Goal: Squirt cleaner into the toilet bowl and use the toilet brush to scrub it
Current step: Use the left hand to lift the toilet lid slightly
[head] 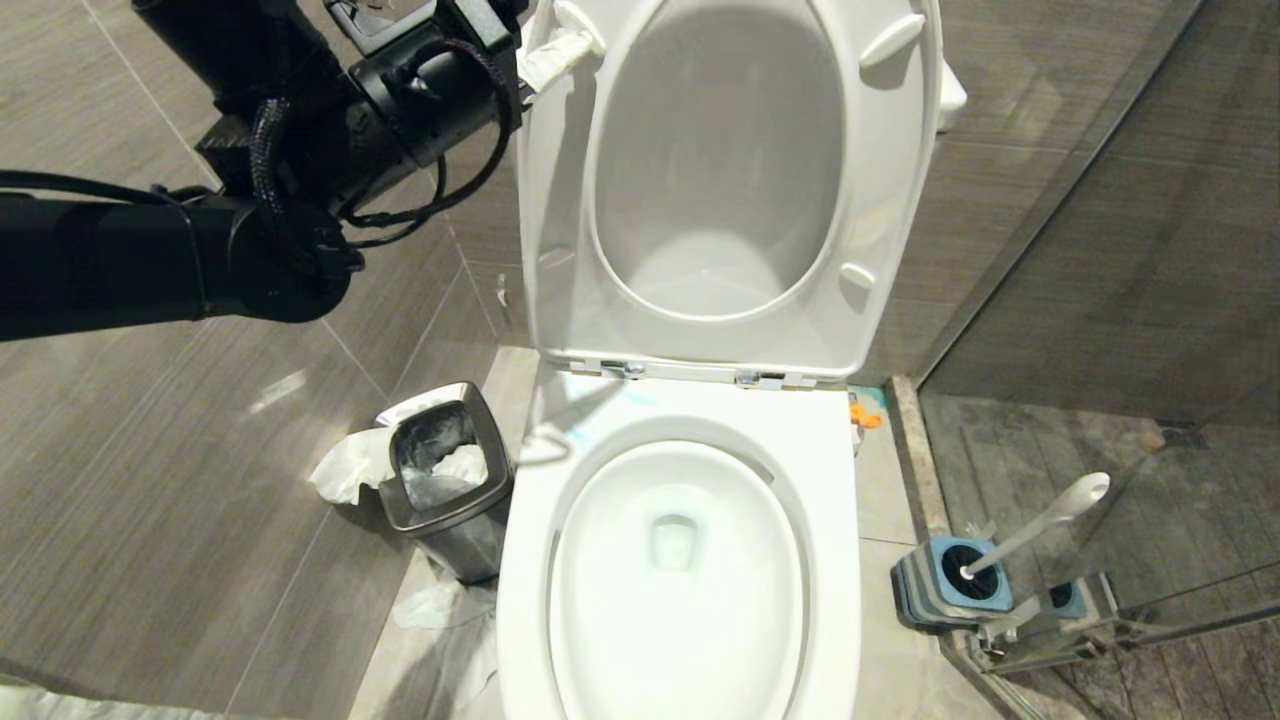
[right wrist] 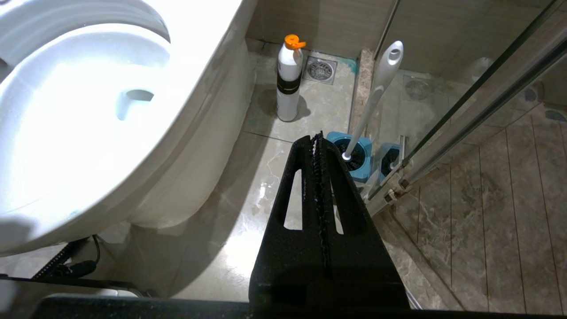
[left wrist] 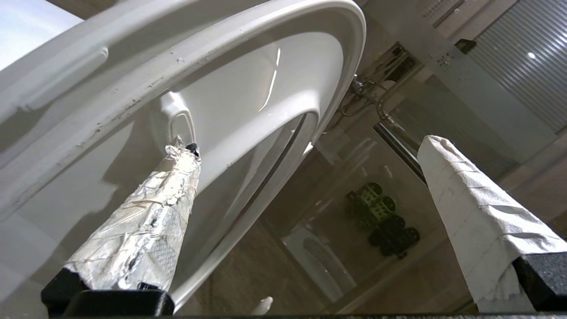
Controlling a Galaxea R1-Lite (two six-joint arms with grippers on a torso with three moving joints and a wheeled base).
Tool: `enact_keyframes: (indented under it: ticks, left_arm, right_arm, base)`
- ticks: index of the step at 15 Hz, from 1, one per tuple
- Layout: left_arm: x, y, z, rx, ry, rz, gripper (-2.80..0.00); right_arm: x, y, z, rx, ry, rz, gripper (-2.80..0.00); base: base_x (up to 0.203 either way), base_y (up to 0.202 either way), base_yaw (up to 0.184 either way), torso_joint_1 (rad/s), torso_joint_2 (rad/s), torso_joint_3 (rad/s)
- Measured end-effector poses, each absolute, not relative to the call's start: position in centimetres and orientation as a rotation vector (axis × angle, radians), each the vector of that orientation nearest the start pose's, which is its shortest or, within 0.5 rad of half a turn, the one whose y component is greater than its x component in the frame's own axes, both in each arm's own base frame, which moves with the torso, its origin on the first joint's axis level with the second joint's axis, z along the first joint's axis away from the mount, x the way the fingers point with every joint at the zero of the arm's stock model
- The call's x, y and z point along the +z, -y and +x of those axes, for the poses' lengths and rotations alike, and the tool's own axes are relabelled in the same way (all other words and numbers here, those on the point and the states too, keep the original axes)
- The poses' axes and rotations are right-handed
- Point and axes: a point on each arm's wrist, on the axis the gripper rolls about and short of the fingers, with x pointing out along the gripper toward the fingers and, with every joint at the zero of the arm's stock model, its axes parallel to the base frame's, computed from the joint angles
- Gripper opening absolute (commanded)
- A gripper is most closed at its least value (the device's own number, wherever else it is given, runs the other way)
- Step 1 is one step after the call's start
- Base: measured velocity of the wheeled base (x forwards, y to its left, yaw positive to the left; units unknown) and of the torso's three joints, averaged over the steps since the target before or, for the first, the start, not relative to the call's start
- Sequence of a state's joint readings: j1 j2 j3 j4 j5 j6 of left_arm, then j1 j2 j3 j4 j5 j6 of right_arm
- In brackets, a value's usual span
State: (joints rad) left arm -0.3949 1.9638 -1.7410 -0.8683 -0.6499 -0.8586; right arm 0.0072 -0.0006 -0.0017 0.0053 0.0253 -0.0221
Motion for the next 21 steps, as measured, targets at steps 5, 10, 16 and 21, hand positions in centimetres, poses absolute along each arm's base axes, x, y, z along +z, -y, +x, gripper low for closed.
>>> enact_keyframes:
  ticks: [5, 10, 16, 21]
  left_arm:
    - [36.4, 16.1, 35.2, -1.171, 0.199, -0.632, 0.0]
    - [36.0, 16.8, 35.6, -1.144, 0.203, -0.621, 0.0]
    - [35.7, 16.8, 35.9, -1.11, 0.211, -0.62, 0.0]
    - [36.7, 16.1, 34.9, -1.114, 0.096, -0.749, 0.0]
  right_arm:
    - [7.5, 0.0, -2.3, 0.033, -0.003, -0.022, -2.8]
    - [7.5, 0.0, -2.3, 0.033, -0.002, -0.021, -2.8]
    - [7.5, 0.0, -2.3, 0.033, -0.003, -0.022, -2.8]
    - [7.5, 0.0, -2.3, 0.033, -0.003, -0.022, -2.8]
  base:
    - [0.0, 0.0, 0.0, 0.0, 0.0, 0.0]
    - [0.0, 0.0, 0.0, 0.0, 0.0, 0.0]
    - [0.0, 0.0, 0.0, 0.0, 0.0, 0.0]
    - [0.0, 0.0, 0.0, 0.0, 0.0, 0.0]
